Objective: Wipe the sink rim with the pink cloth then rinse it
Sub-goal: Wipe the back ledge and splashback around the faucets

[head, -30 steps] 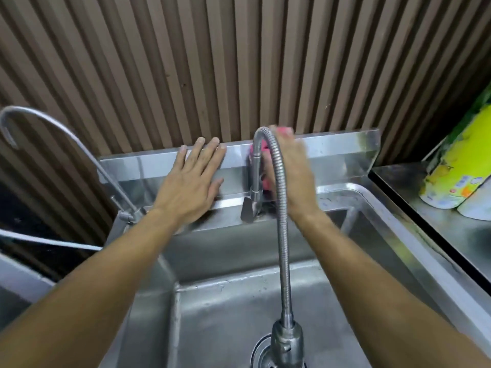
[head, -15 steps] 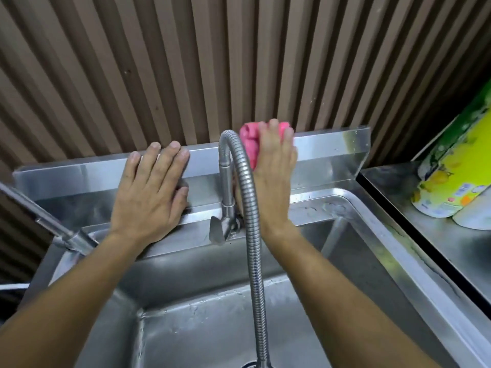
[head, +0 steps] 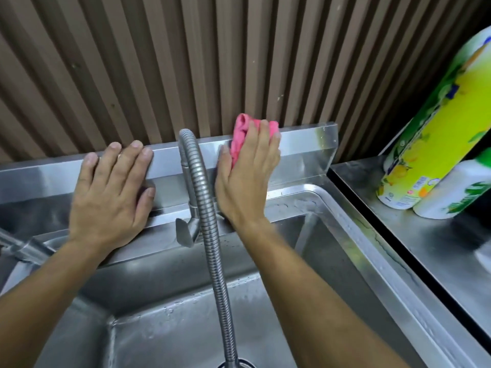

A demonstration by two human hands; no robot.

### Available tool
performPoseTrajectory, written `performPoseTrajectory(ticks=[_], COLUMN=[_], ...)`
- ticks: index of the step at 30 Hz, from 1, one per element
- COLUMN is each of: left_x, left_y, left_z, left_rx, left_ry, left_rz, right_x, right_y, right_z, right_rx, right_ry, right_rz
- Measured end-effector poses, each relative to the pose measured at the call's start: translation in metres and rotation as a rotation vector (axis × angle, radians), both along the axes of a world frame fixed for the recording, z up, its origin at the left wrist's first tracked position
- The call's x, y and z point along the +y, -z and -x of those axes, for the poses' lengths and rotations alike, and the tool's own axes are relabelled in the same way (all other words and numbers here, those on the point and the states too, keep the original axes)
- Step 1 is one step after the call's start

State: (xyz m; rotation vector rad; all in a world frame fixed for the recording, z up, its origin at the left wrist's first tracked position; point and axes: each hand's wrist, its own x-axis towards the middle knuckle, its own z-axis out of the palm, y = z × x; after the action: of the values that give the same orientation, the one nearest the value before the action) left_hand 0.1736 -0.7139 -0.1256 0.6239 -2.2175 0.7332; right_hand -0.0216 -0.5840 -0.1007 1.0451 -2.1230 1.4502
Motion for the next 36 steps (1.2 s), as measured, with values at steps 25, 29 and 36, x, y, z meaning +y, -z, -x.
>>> performPoseTrajectory(ticks=[25,29,36], left_x=[-0.004,-0.005,0.003], left_y=[0.001,0.000,-0.006], left_z=[-0.004,-0.004,-0.008], left_rx=[-0.055,-0.079,-0.128], left_ry=[0.013,-0.012,-0.035], left_rz=[0.023,0.060,-0.005], right_x=[0.042,0.019,0.040], right_y=[0.010,0.008,-0.019], right_z=[0.084,0.060,0.136], right_rx=[0.228,0.981,1.562], right_ry=[-0.017,-0.347,-0.557], right_rz=[-0.304,-0.464,-0.663])
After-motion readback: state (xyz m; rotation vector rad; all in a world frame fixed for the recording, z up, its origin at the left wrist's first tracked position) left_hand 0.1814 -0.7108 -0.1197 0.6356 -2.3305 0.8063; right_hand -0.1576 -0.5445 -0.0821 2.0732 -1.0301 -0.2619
